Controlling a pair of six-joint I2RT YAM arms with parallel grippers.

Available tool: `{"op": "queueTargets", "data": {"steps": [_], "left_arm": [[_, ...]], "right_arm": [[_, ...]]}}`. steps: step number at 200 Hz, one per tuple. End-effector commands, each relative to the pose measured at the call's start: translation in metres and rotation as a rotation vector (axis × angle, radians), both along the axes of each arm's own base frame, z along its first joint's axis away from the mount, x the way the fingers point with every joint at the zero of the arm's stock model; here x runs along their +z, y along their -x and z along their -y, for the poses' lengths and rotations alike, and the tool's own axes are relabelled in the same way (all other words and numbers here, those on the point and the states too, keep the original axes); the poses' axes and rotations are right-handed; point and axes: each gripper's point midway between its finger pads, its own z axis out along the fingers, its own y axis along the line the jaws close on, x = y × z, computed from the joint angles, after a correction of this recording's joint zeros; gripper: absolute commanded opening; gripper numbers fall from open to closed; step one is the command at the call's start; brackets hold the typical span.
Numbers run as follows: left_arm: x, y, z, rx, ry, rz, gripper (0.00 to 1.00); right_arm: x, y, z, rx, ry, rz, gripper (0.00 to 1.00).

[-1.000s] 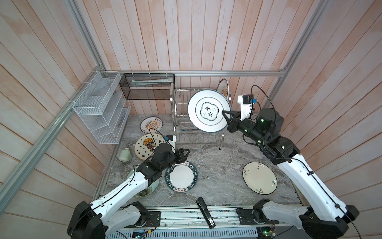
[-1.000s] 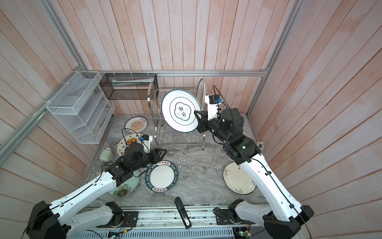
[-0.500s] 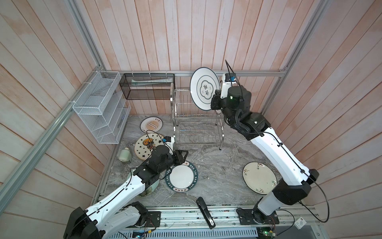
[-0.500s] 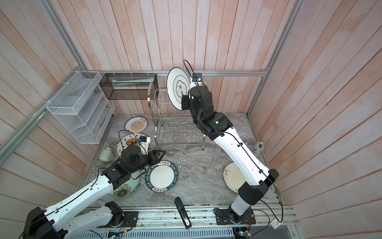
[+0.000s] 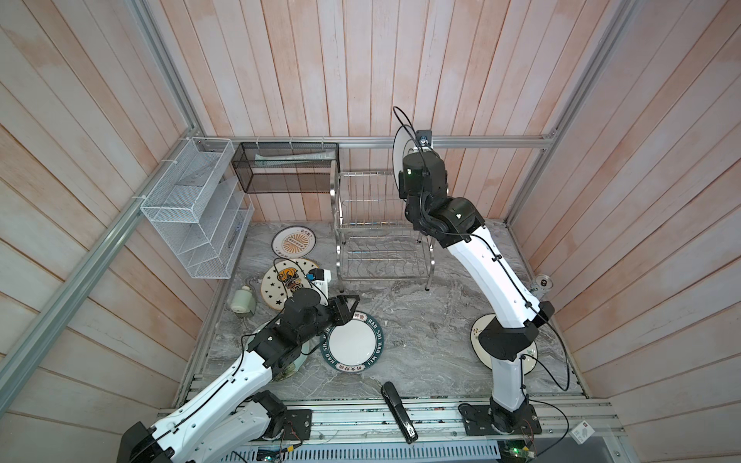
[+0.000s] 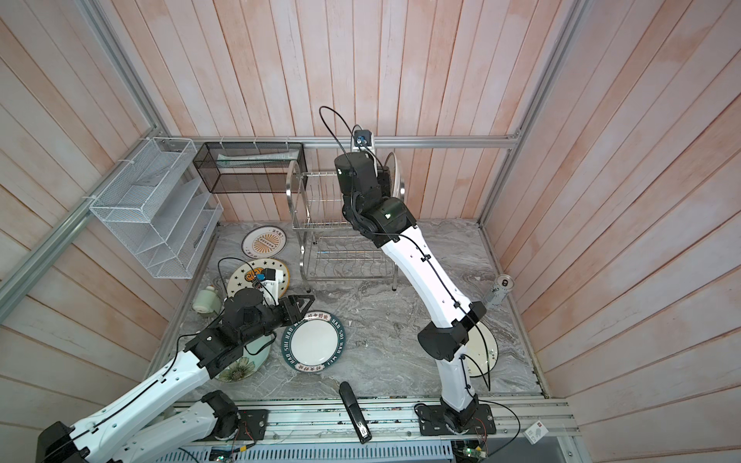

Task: Load the plates into the dish rack
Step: 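Carry the white plate with the right gripper over the rack's upper tier, then lower the white plate into the rack slot beside the sunburst plate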

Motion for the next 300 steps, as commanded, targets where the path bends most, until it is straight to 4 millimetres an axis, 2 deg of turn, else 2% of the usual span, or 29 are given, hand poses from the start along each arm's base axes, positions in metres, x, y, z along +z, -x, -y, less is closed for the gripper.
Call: {"op": "queueTargets", "data": {"steps": [1,93,195,232,300], "left_arm": [[-0.001,0.002,-0.002,0.005,0.003,-0.003,0.52],[-0.002,0.004,-0.002,0.005,0.020,-0.008,0.52],[-0.015,0.008,-0.003,-0.001,0.010,-0.039,0.52],[-0.008,0.007,-0.004,-0.001,0.000,-0.024,0.52],[-0.008,0.007,-0.004,-0.003,-0.008,-0.023,0.52]], "right_arm": [[0.018,0.009,0.020,-0.097,0.002,0.045,0.00],[-0.001,-0.003,0.027,-0.183,0.042,0.024,0.00],[-0.059,-0.034,0.024,-0.178,0.024,-0.084,0.00],[-0.071,-0.037,0.024,-0.184,0.008,-0.108,0.00],[-0.087,-0.037,0.021,-0.182,-0.008,-0.144,0.00]]}}
